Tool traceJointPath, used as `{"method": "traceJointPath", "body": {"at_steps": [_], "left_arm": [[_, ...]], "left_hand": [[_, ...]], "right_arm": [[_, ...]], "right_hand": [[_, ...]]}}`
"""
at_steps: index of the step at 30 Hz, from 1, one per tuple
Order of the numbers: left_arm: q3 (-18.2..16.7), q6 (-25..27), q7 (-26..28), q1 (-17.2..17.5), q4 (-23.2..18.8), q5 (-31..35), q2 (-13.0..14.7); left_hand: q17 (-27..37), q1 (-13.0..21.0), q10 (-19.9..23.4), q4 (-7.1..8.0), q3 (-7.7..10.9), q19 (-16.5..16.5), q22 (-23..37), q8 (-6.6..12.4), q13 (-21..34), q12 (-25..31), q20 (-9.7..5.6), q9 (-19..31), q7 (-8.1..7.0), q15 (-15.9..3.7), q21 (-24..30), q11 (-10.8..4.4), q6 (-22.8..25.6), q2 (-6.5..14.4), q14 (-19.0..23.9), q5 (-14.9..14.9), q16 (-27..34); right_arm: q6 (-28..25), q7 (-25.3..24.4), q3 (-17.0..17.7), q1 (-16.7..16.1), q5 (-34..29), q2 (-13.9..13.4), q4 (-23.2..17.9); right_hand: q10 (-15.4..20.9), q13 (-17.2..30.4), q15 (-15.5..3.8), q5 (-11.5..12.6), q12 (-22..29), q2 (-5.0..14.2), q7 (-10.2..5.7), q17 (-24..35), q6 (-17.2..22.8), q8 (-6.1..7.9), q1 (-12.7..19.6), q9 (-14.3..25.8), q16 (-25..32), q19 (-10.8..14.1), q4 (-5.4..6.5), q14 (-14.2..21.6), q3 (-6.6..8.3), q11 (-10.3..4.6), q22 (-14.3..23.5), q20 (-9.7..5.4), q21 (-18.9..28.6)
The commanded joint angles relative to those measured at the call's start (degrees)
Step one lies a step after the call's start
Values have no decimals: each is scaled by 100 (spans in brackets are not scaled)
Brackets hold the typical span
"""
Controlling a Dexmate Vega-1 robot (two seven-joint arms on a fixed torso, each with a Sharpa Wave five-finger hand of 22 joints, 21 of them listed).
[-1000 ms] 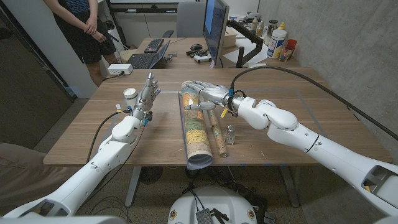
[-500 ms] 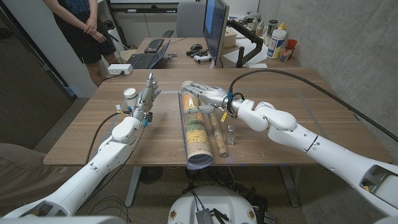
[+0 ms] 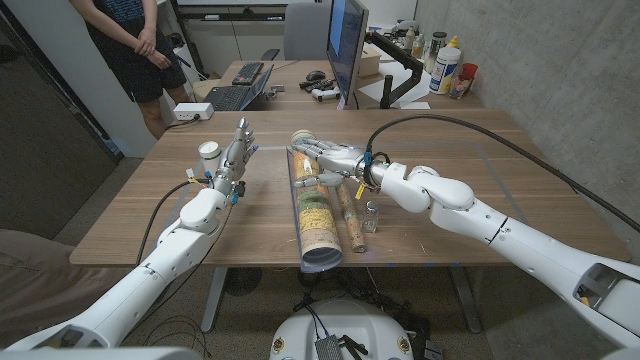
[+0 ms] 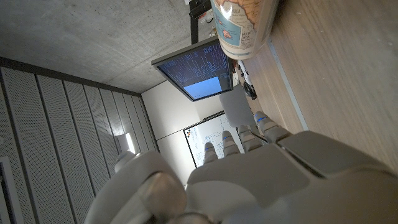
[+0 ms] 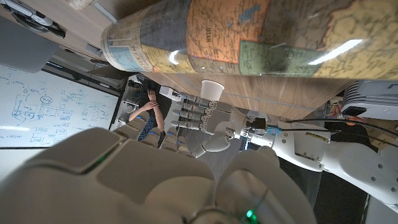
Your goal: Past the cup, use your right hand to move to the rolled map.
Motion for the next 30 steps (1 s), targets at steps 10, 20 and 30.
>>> {"method": "traceJointPath", "body": {"at_steps": [10, 20, 30], "left_arm": [[20, 24, 50, 60, -53, 33, 3], [30, 44, 111, 95, -104, 57, -10], [48, 68, 151, 143, -191, 88, -5]], "left_hand": [[29, 66, -39, 22, -27, 34, 16, 41, 23, 16, -63, 19, -47, -184, 40, 6, 13, -4, -58, 21, 31], [29, 70, -51, 25, -26, 16, 15, 49, 23, 16, -101, 18, -33, -166, 31, 8, 15, -4, -81, 22, 24], [29, 72, -51, 28, -25, 12, 15, 55, 23, 20, -104, 18, -33, -162, 29, 11, 18, -3, -84, 22, 24]], "right_arm": [[246, 174, -133, 110, 176, 121, 325], [295, 327, -177, 146, 247, 129, 349], [403, 300, -211, 147, 301, 145, 434]], "right_hand": [[-91, 15, -191, 79, 14, 6, -64, 38, 9, 33, -182, 20, 2, 50, 88, -118, -89, 9, 10, 188, 5], [-169, 15, -146, 105, -7, -3, -99, 39, 28, 40, -258, 17, -24, -117, 125, -226, -131, -1, 7, 223, -68], [-170, 16, -142, 114, -1, 6, -111, 42, 55, 49, -319, 17, -17, -129, 159, -238, -153, -8, 7, 217, -69]]}}
